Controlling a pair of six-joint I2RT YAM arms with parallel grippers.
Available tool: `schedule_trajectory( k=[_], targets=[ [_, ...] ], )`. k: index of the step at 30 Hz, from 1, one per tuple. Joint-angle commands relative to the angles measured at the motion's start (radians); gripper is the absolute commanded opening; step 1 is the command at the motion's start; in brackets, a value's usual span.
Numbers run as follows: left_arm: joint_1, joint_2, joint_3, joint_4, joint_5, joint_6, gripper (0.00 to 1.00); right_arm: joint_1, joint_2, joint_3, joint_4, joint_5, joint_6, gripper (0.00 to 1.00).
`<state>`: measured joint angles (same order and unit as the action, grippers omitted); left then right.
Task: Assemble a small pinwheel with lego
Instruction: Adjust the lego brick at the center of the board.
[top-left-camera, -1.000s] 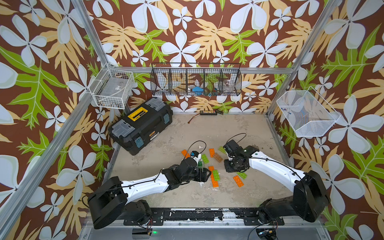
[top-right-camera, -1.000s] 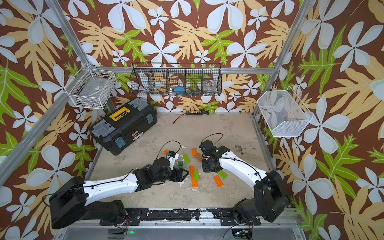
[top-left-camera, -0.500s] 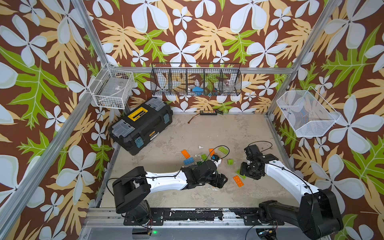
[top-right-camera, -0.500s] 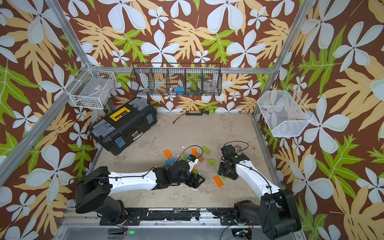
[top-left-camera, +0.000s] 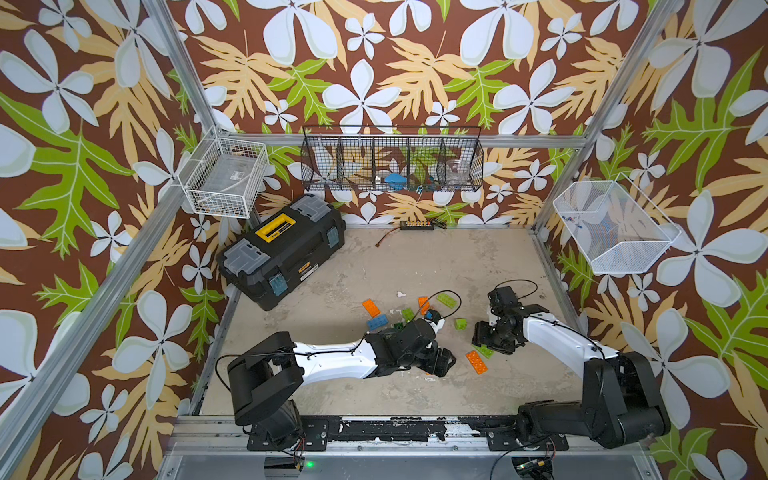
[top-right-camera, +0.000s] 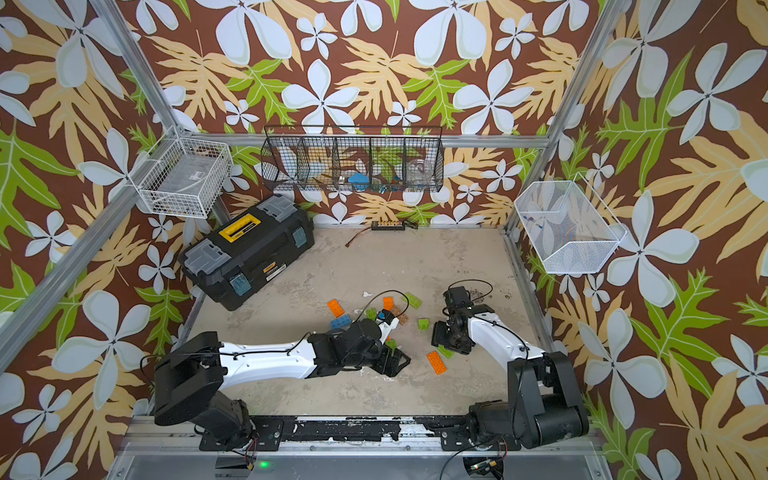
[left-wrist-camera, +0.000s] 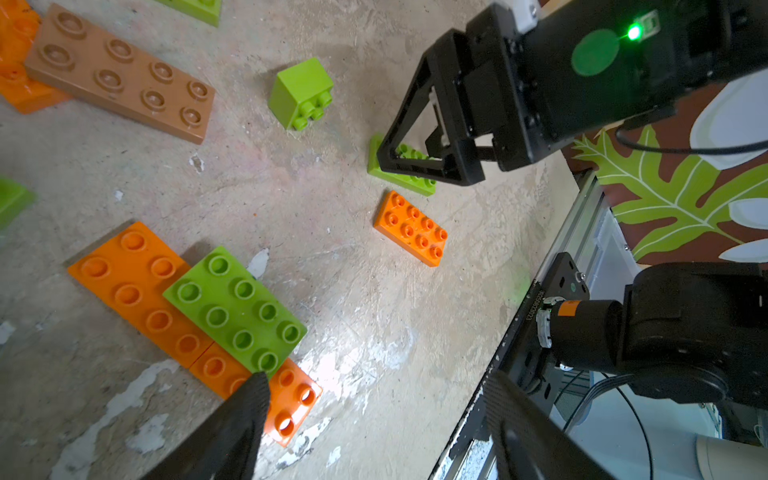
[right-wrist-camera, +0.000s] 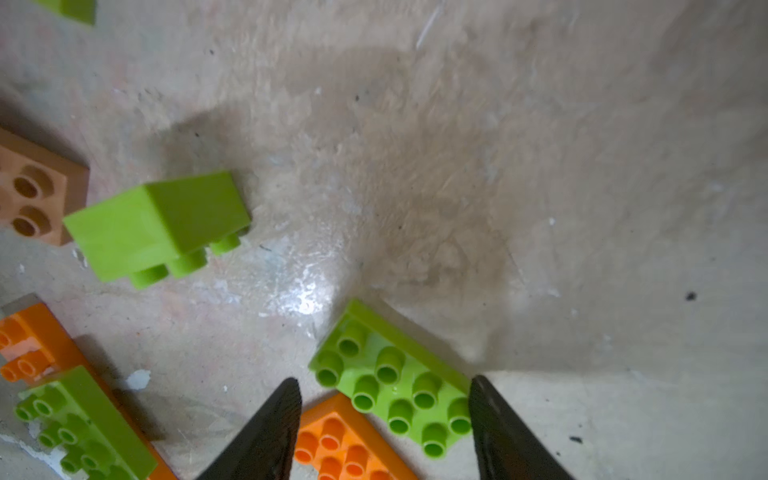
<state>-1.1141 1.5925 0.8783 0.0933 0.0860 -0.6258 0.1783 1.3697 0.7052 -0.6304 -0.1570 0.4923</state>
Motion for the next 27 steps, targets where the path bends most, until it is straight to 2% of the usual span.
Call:
schedule_trajectory(
  k=[1,8,14,20,27],
  targets=[
    [0.012,-0.024,-0.017,0.006,-0.022,-0.007,0.84,0.019,-0.010,-0.006,-0.045,-0.015,0.003,0.66],
    [0.067,-0.099,-0.089,0.014,-0.017,-0.017,0.84,0.124,-0.043,-0.031,-0.073,-0.063,0.058,0.67],
    [0.122,-0.168,-0.160,0.022,0.005,-0.033,0.84,0.169,-0.078,-0.058,0.028,-0.241,0.112,0.67],
    [0.132,-0.210,-0.207,0.031,0.007,-0.056,0.84,0.194,-0.126,-0.045,-0.103,-0.029,0.126,0.67],
    [0.131,-0.225,-0.247,0.045,0.030,-0.076,0.84,0.228,-0.141,-0.098,-0.082,-0.049,0.160,0.67]
  ],
)
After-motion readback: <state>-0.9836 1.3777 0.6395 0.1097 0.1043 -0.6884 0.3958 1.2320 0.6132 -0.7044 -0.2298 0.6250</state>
